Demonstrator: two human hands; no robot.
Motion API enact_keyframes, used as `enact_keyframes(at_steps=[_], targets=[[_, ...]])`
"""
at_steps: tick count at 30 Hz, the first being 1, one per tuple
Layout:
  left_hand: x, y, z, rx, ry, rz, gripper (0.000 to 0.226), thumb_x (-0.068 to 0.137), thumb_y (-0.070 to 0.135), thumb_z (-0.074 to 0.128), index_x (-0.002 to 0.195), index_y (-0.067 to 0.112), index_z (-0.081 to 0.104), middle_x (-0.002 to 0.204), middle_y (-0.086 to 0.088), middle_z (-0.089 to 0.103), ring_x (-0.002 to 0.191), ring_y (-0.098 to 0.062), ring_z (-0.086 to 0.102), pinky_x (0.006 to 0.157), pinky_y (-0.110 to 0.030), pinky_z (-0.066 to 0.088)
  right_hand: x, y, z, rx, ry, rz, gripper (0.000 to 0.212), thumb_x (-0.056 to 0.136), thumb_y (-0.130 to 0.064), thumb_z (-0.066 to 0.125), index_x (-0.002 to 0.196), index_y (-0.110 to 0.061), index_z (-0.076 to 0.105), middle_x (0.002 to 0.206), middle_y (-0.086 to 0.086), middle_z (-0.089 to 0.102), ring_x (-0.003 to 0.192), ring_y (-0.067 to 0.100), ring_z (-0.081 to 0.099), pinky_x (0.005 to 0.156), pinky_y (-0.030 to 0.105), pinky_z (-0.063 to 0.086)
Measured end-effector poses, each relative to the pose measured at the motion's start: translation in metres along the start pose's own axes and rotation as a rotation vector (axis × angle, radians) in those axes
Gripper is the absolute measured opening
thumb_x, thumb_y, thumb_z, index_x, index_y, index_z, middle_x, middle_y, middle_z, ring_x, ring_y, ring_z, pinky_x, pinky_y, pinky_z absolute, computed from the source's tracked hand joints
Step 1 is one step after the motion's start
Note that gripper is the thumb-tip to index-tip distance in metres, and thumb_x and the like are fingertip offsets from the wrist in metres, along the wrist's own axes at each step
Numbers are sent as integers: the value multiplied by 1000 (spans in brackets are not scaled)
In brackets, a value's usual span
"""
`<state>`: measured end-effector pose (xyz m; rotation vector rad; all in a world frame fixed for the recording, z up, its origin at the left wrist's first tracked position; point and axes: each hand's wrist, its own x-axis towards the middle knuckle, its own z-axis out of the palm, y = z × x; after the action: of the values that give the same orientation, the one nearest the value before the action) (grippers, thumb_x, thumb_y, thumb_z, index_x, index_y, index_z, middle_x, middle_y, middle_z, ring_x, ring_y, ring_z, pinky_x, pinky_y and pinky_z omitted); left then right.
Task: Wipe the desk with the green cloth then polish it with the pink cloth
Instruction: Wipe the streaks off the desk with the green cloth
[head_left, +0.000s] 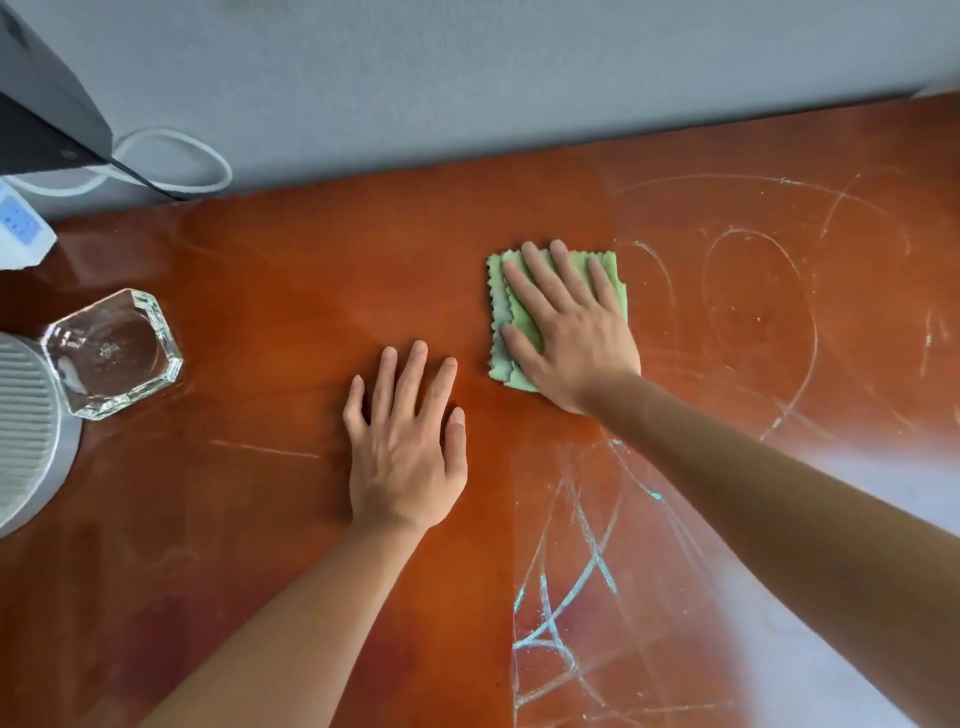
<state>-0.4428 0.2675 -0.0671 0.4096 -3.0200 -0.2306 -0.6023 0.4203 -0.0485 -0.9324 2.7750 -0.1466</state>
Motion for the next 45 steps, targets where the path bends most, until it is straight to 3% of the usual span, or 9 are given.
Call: enact_keyframes(at_steps=[7,13,22,27,36,45], targets=[[0,-1,1,-14,0,-2,51,102,41,39,150,24,46,162,-7,36,151,-32,28,121,-58,19,-51,-6,14,-12,-14,-32,68,103,-60,17,163,-28,14,170,-3,10,158,21,-2,127,51,1],[-1,-2,0,-41,5,-6,50,102,39,42,149,24,49,162,-7,36,152,-31,27,122,-56,17,22,34,-3,-62,-17,16,68,101,-63,10,162,-34,2,169,-7,-3,156,18,-10,126,47,-7],[0,-2,2,-24,9,-1,51,101,41,44,150,25,48,162,-7,35,152,-31,28,121,-58,19,111,58,-28,-47,1,37,69,100,-60,14,163,-32,5,171,-6,3,157,20,-4,127,45,-5],[0,0,2,-18,3,2,51,101,41,42,149,24,49,162,-7,36,152,-31,28,121,-58,19,83,47,-21,-13,23,71,70,101,-60,15,163,-29,8,171,-4,4,157,21,-4,127,46,-4],[0,0,-3,-16,-20,-11,52,101,40,39,150,23,48,161,-8,37,151,-33,29,120,-59,22,-72,-24,24,11,6,-17,66,105,-55,20,163,-23,14,170,1,10,158,24,-2,127,52,4],[0,-1,0,-29,-21,-7,52,102,42,37,149,25,48,163,-6,35,152,-31,26,122,-57,18,-35,-23,18,-12,15,14,72,101,-64,20,162,-25,19,170,0,13,158,24,1,127,53,6]])
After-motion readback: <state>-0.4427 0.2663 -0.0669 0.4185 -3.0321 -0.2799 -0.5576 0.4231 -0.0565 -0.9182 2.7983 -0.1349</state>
